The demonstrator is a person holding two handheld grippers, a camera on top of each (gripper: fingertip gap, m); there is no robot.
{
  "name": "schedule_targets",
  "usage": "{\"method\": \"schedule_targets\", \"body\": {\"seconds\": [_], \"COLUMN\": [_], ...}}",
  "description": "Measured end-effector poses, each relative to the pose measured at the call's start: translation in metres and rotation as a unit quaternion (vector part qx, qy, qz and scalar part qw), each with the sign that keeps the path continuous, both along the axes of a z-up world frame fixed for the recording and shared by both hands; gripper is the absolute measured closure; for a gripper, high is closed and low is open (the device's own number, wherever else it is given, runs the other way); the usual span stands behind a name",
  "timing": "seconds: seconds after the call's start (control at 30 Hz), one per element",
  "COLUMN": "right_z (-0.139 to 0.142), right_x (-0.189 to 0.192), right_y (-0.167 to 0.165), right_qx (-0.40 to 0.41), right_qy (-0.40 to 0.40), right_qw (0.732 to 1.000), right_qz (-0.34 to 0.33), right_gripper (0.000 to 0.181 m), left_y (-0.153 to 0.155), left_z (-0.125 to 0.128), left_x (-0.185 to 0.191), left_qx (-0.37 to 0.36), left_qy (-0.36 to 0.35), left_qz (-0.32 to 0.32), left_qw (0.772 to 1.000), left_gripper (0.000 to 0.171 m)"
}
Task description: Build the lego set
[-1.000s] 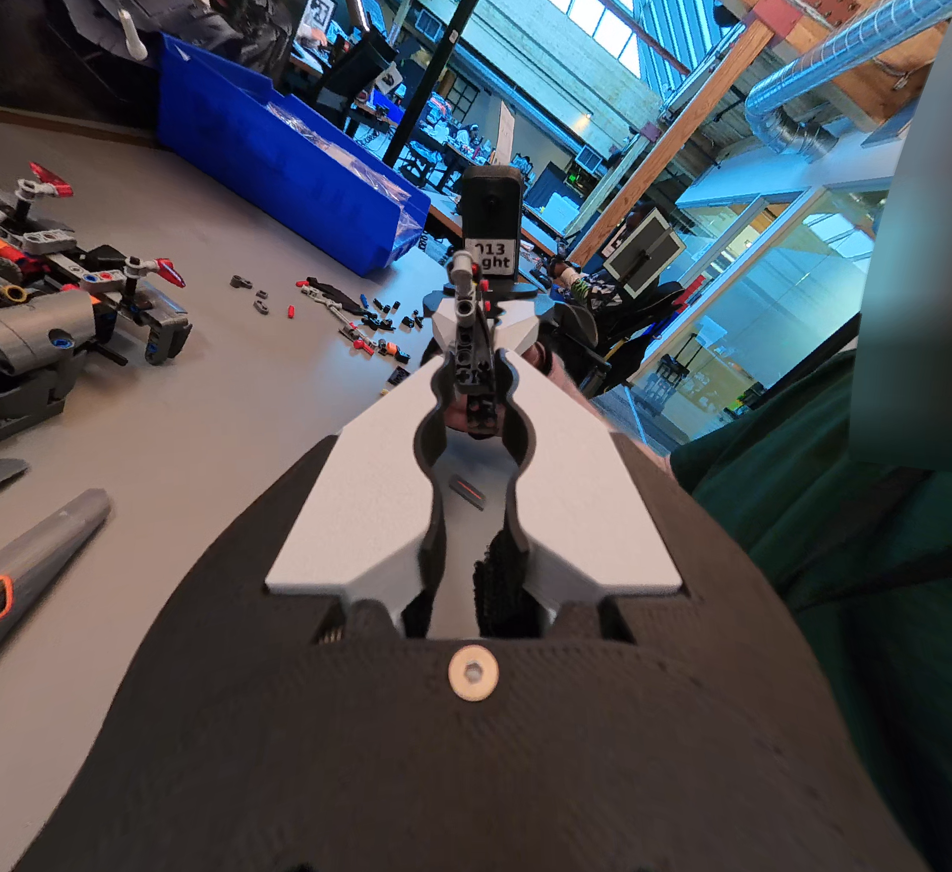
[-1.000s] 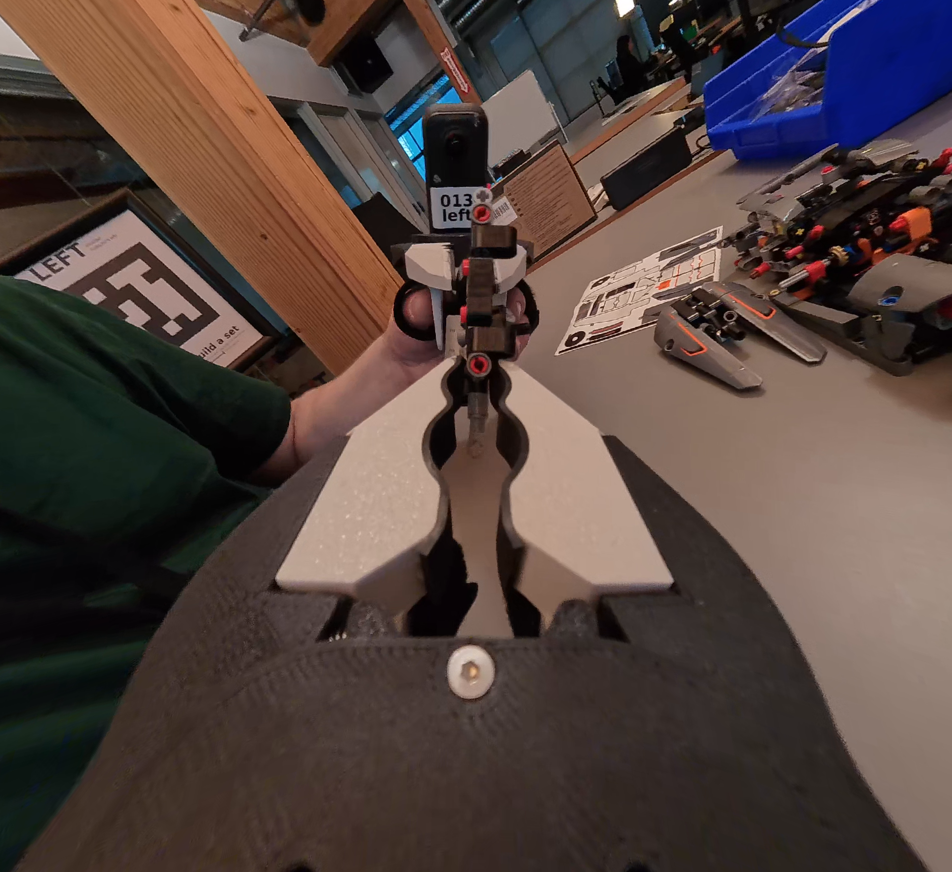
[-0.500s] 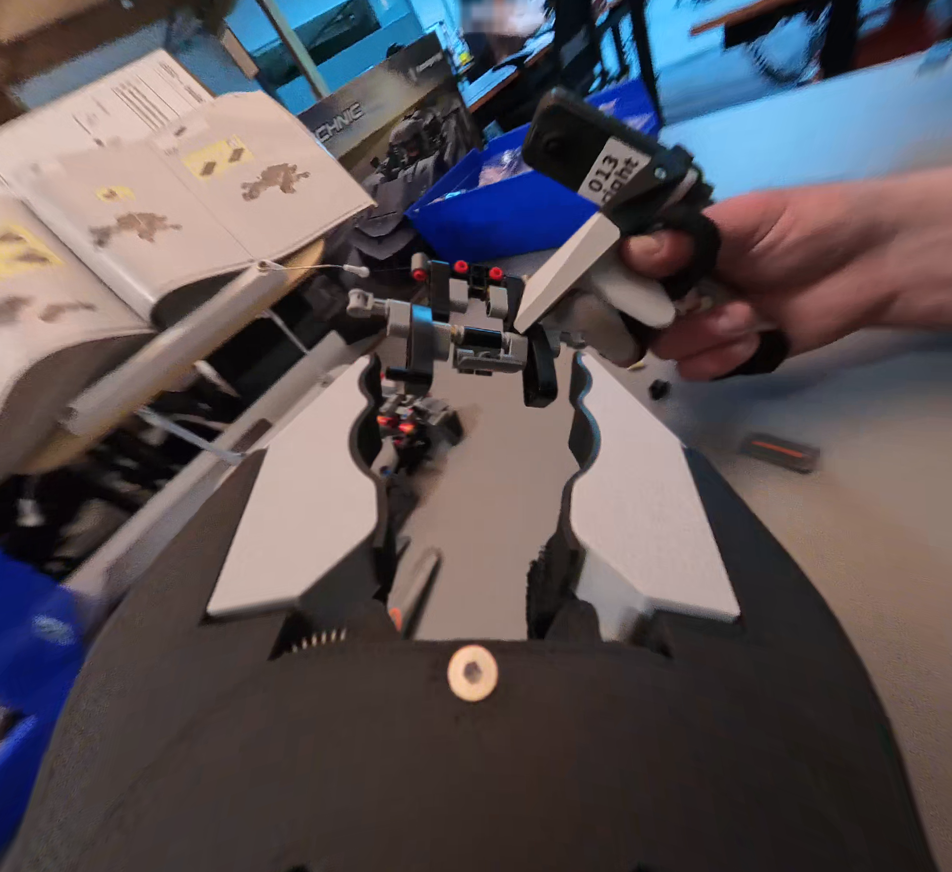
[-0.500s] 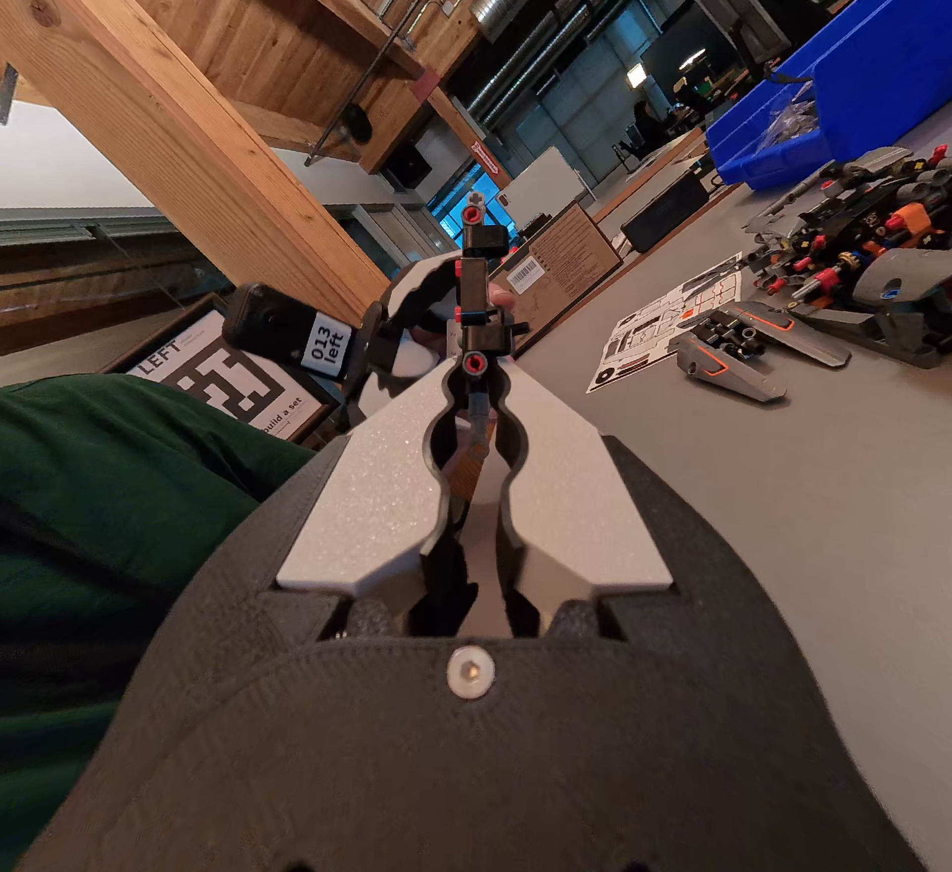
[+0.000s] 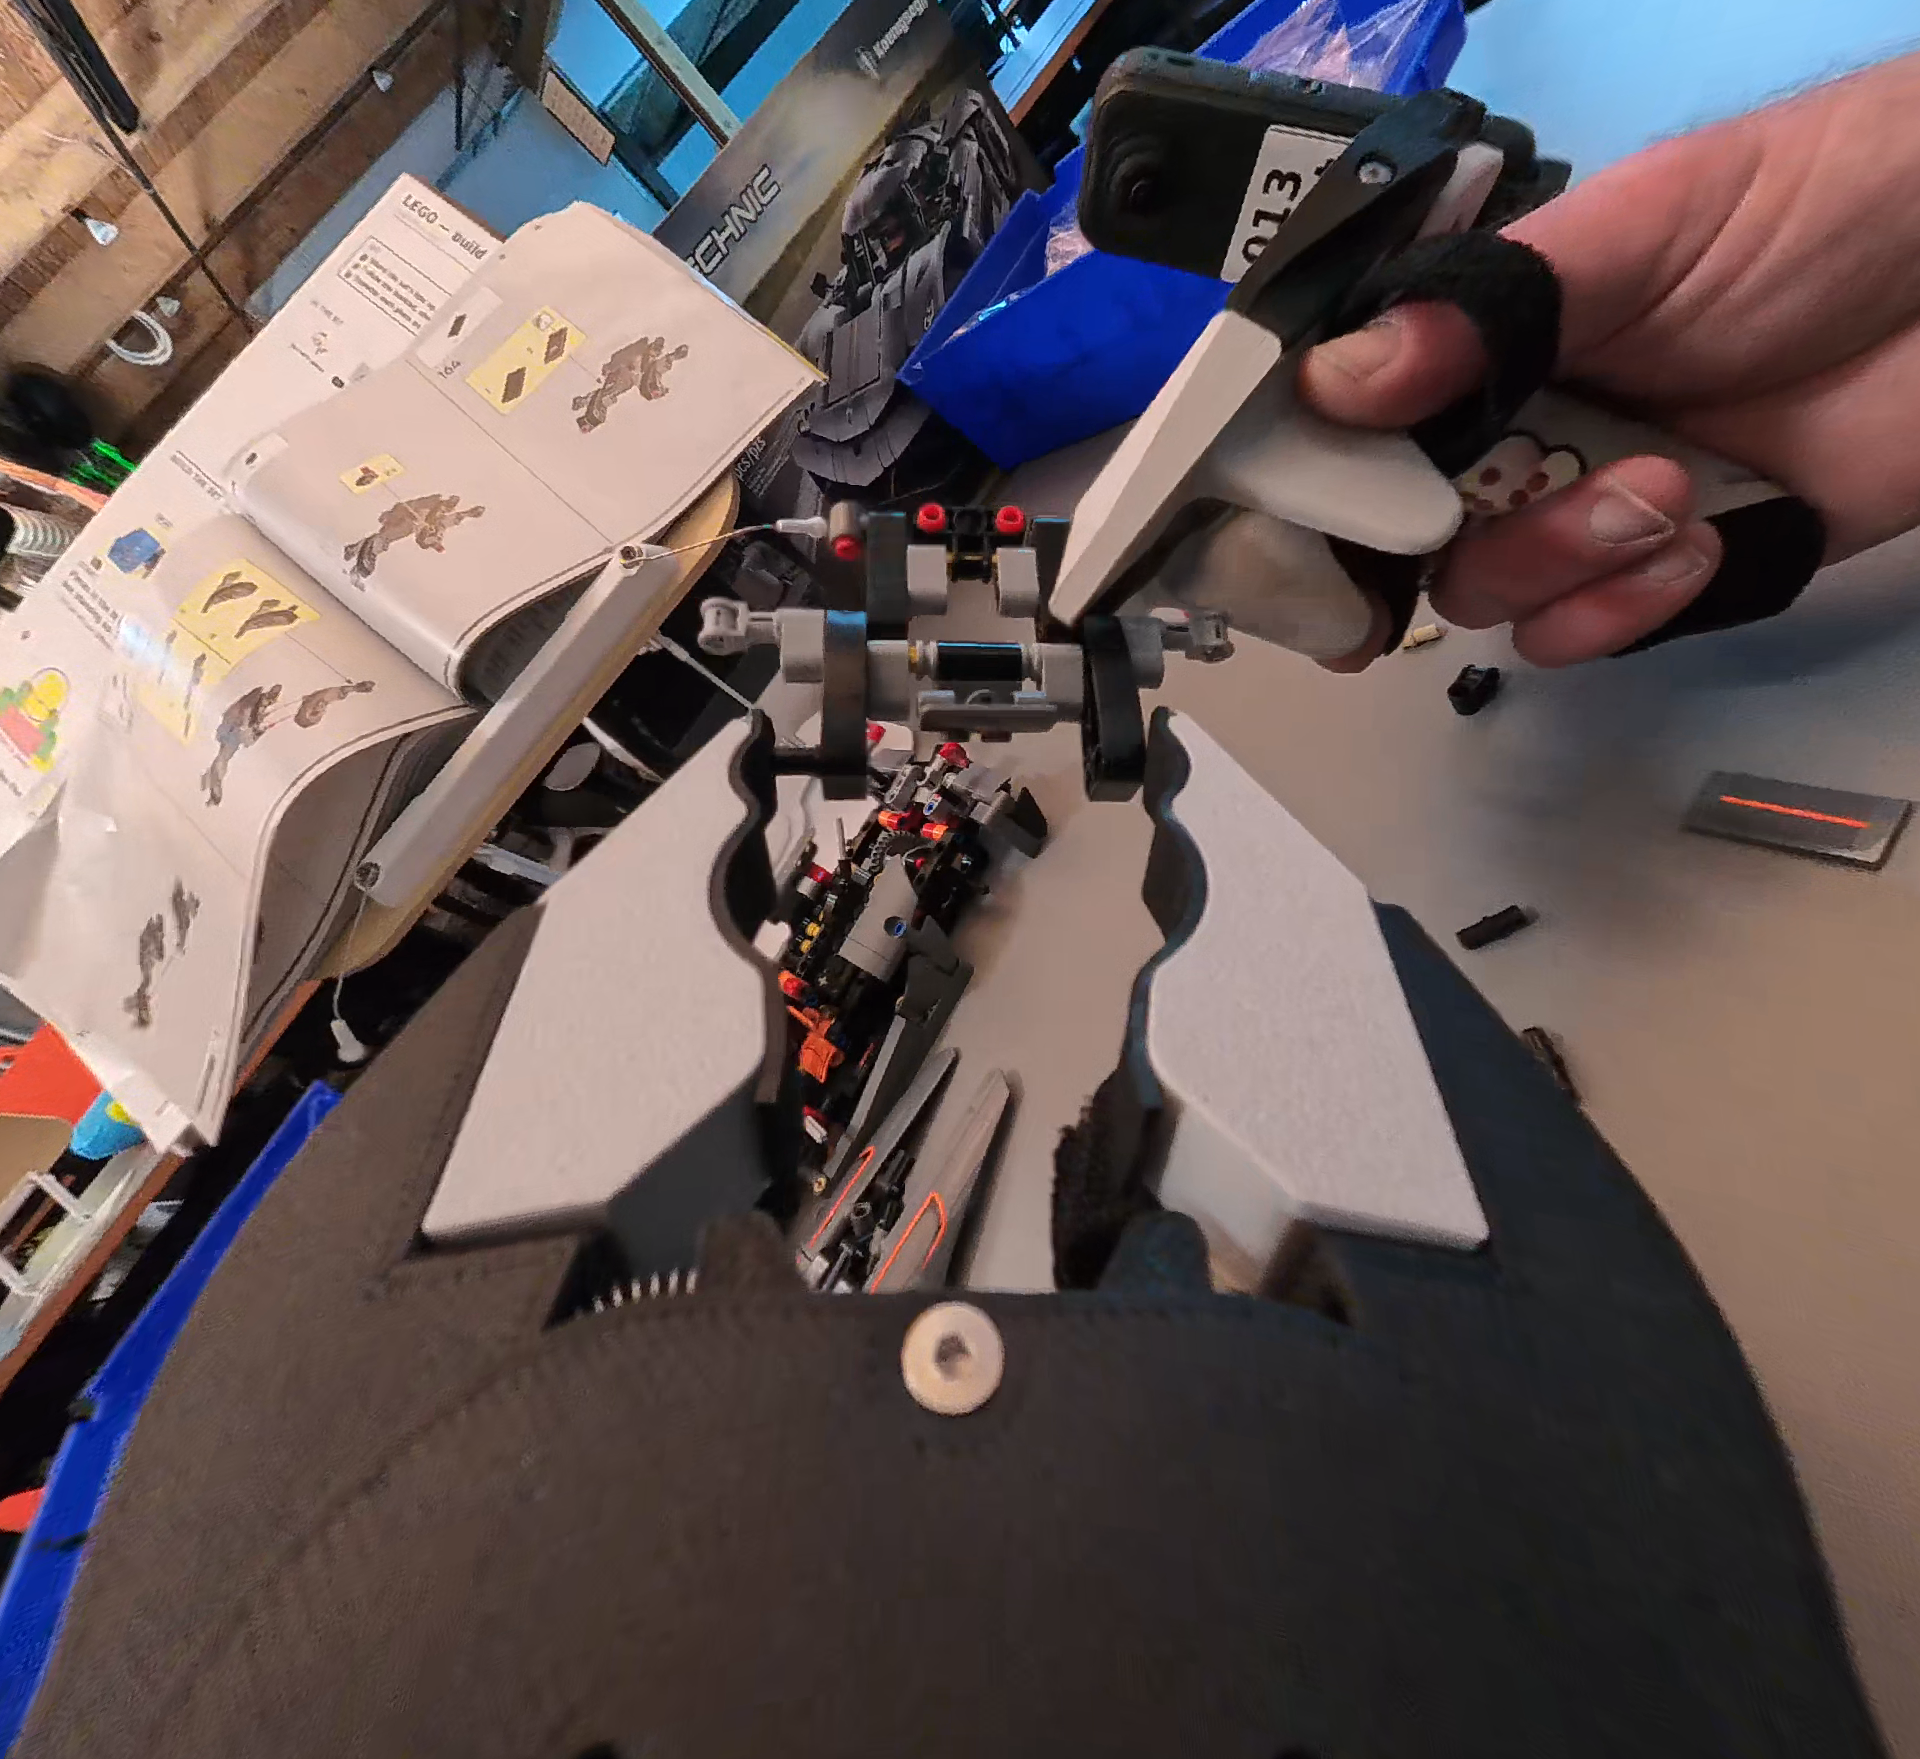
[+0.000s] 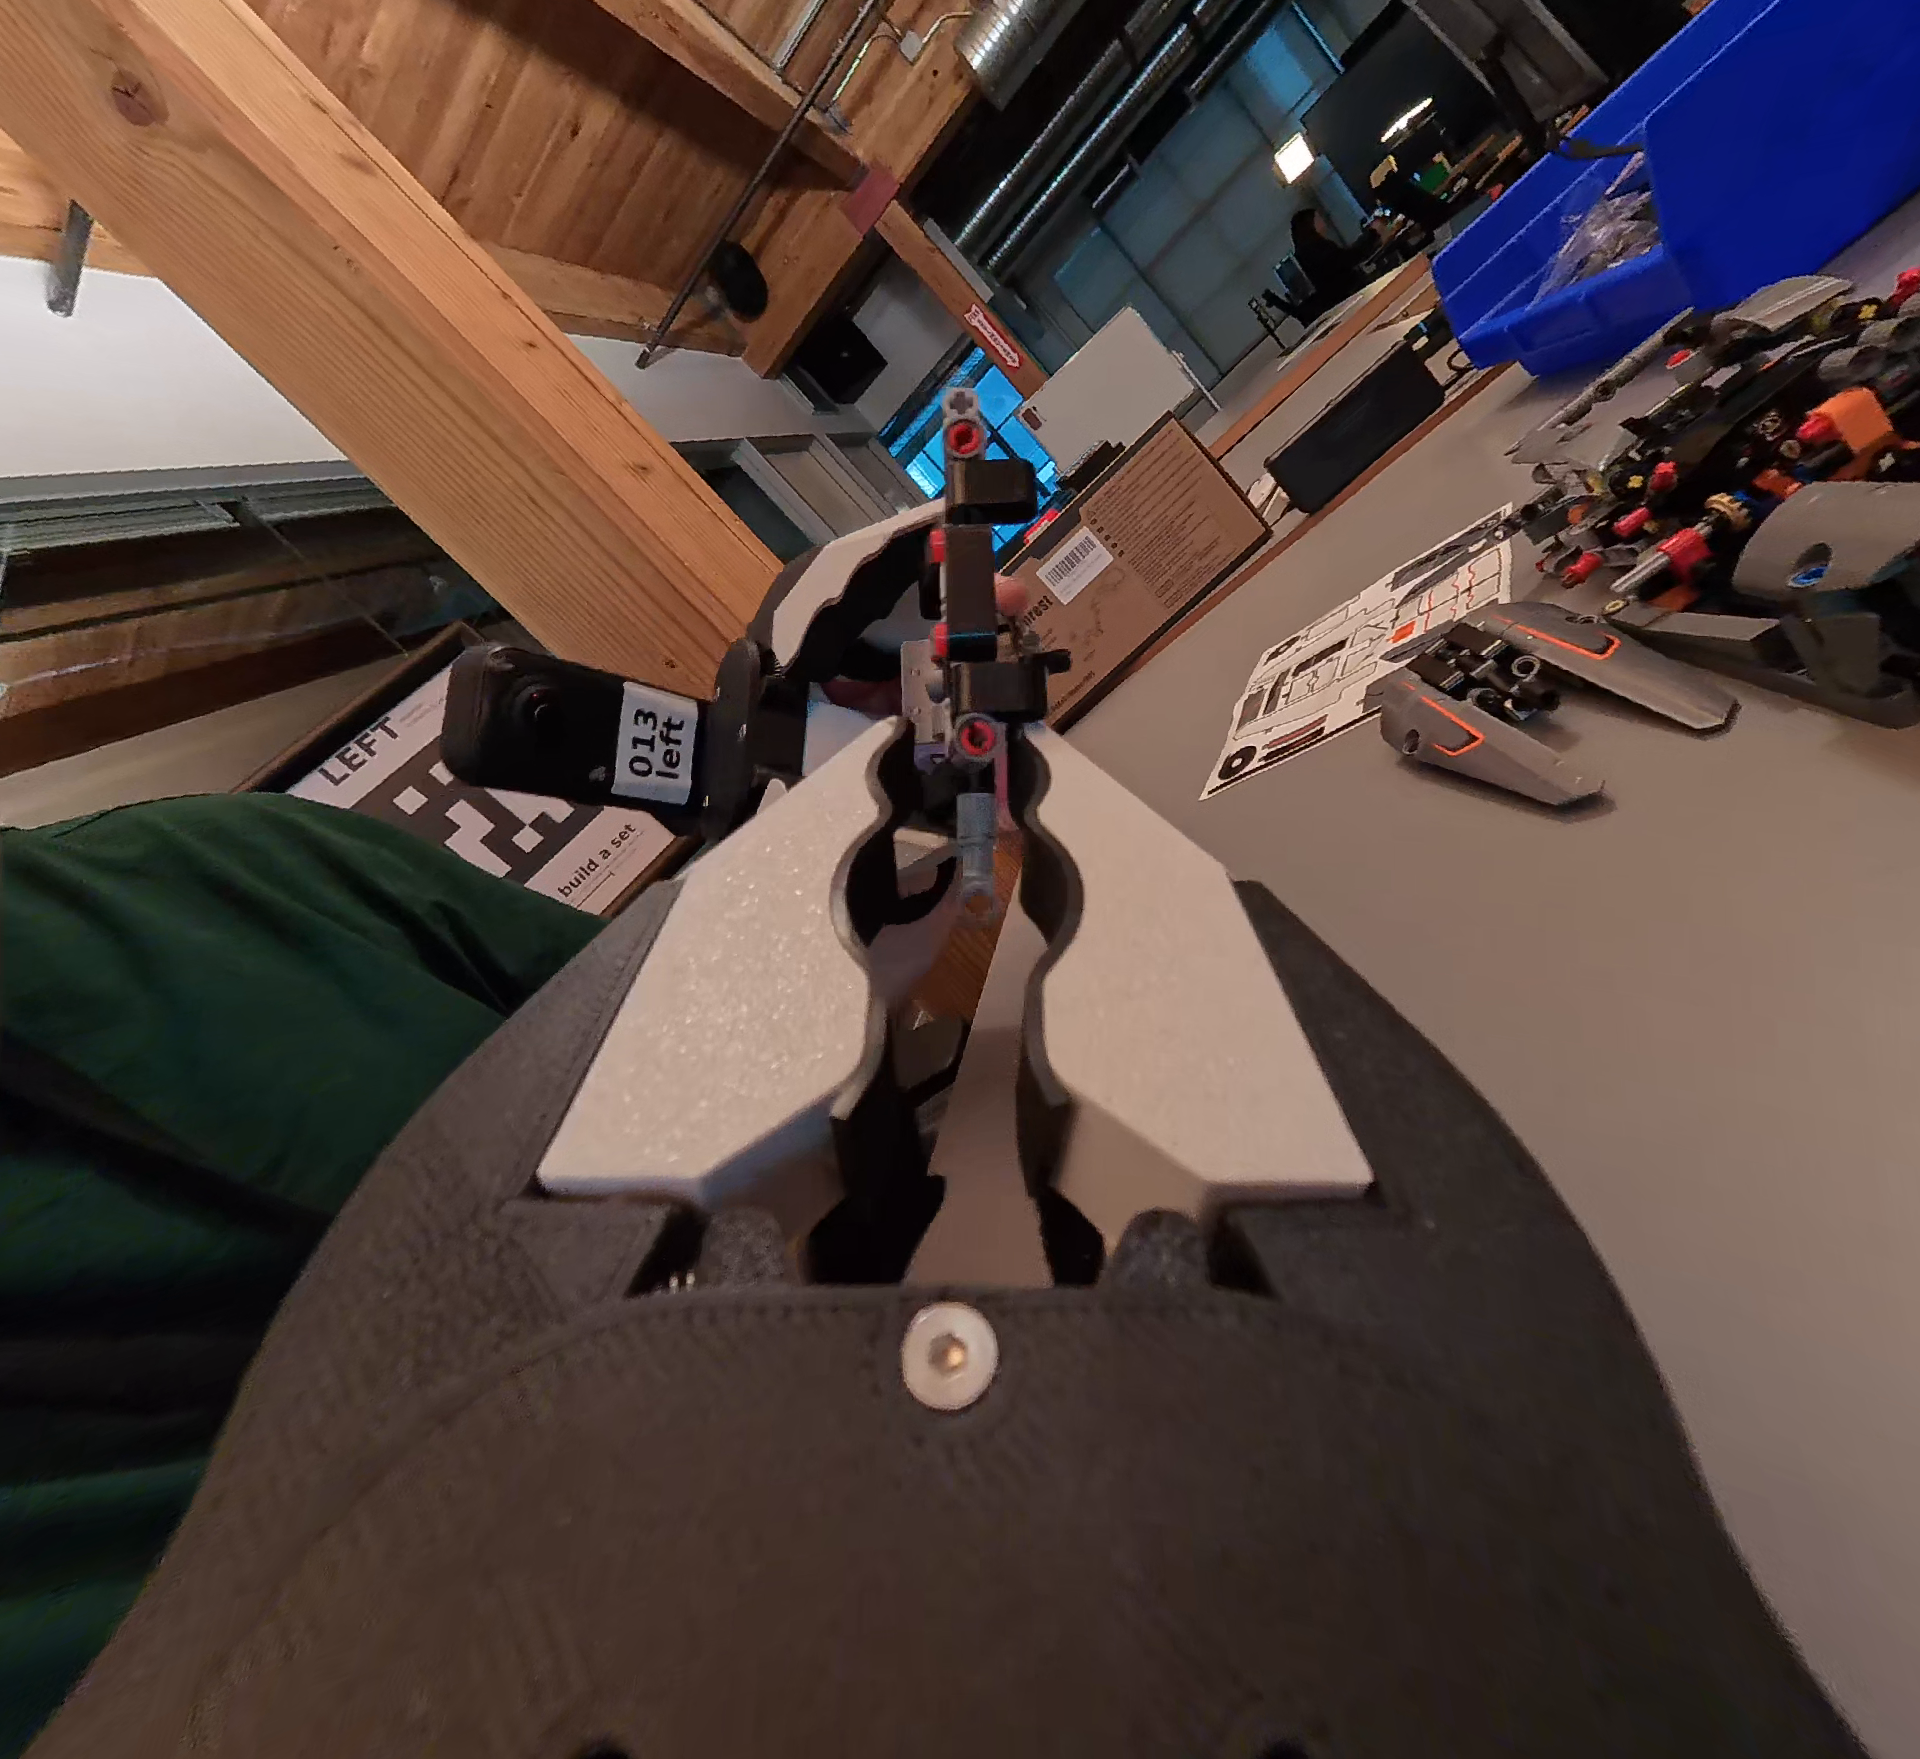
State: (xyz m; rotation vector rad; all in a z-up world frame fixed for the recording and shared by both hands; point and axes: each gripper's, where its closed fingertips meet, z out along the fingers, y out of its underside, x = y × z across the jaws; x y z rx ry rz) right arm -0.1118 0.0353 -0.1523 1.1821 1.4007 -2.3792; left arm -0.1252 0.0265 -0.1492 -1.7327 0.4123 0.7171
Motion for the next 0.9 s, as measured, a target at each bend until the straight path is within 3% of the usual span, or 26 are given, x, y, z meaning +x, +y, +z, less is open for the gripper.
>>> {"method": "schedule_targets", "body": {"seconds": [0.17,0.43,0.73,0.9], "right_z": [0.003,-0.002,-0.004,0.008], "right_x": [0.002,-0.003,-0.005,0.002], "right_y": [-0.001,0.004,0.006,0.005], "right_qx": [0.008,0.025,0.021,0.015], "right_qy": [0.011,-0.001,-0.01,0.026], "right_qw": [1.0,0.999,0.999,0.999], "right_qz": [0.002,-0.022,-0.025,-0.02], "right_gripper": [0.15,0.147,0.153,0.172], "left_y": [0.0,-0.004,-0.003,-0.004], "left_z": [0.001,0.005,0.008,0.014], "left_x": [-0.003,-0.008,-0.005,-0.001], "left_qx": [0.009,0.034,0.044,0.063], "left_qy": [-0.053,-0.126,-0.123,-0.13], "left_qz": [-0.009,-0.021,-0.033,-0.046], "left_qw": [0.999,0.991,0.991,0.988], "left_gripper": [0.102,0.103,0.103,0.103]}}
